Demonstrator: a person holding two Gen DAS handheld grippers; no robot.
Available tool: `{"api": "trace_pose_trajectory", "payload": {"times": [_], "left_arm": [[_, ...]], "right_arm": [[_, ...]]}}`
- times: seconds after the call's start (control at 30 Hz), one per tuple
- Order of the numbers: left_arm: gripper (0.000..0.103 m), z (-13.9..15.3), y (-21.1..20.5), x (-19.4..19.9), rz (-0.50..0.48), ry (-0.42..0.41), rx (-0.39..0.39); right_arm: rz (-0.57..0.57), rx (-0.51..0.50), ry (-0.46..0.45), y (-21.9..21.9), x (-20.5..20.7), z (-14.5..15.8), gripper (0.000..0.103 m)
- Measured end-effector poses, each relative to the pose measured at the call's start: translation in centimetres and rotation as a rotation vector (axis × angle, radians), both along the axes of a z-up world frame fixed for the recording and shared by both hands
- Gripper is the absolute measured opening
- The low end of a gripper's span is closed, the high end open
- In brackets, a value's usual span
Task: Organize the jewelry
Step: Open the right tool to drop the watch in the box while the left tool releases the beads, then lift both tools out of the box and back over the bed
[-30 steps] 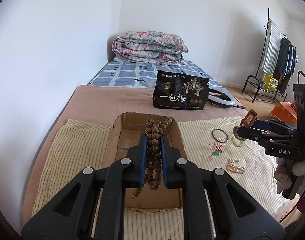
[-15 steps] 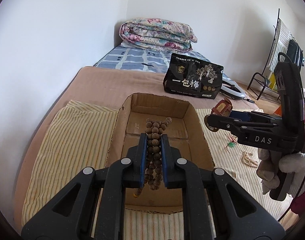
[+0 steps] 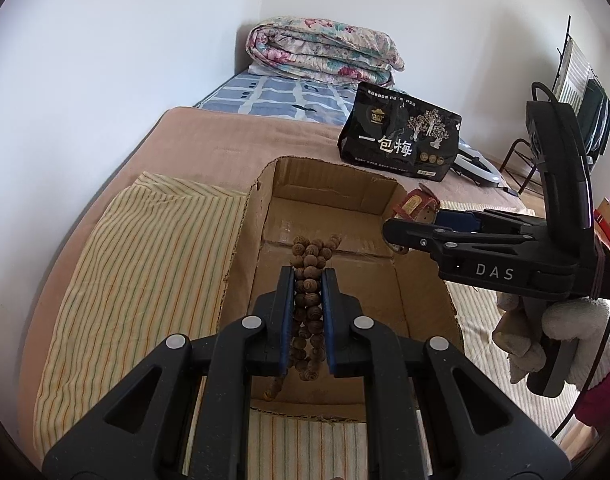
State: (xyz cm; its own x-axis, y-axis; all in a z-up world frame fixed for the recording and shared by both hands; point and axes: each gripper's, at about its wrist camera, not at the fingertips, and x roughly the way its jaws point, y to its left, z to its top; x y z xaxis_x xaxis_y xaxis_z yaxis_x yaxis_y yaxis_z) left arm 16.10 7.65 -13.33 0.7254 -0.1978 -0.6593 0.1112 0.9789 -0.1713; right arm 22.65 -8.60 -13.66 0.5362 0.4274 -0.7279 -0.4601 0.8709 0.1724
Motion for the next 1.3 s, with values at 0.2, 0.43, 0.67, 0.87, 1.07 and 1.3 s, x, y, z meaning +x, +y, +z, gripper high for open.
{"api": "trace_pose_trajectory", "payload": {"times": [0.2,0.43,0.67,0.87,1.07,1.3], "left_arm": [[0.027,0.1,0.1,0.0,0.001,0.018,-0.011],[0.033,0.6,-0.1,-0.8,0.01,0.003,-0.012],[0.033,1.5,-0.5,-1.7,0.007,-0.01,-0.015],[0.033,2.6,-1.3,-2.6,-0.011,-0.029,-0.033],[0.033,3.5,-3.0,-3.2,-0.047,-0.048,-0.041],[0.033,4.2,-6.2,-3.6,-0.108,-0.059,-0.047]], "right_arm": [[-0.019,0.021,-0.019,-0.6,-0.4,0.8,0.084],[-0.037,0.029,-0.037,-1.7,-1.2,1.9,0.084],[-0.053,0.021,-0.064,-2.8,-2.4,3.2,0.084],[-0.081,0.011,-0.095,-5.1,-4.0,4.7,0.085],[-0.118,-0.032,-0.144,-8.6,-5.9,6.3,0.087],[-0.192,-0.074,-0.176,-14.2,-8.1,7.6,0.087]]}}
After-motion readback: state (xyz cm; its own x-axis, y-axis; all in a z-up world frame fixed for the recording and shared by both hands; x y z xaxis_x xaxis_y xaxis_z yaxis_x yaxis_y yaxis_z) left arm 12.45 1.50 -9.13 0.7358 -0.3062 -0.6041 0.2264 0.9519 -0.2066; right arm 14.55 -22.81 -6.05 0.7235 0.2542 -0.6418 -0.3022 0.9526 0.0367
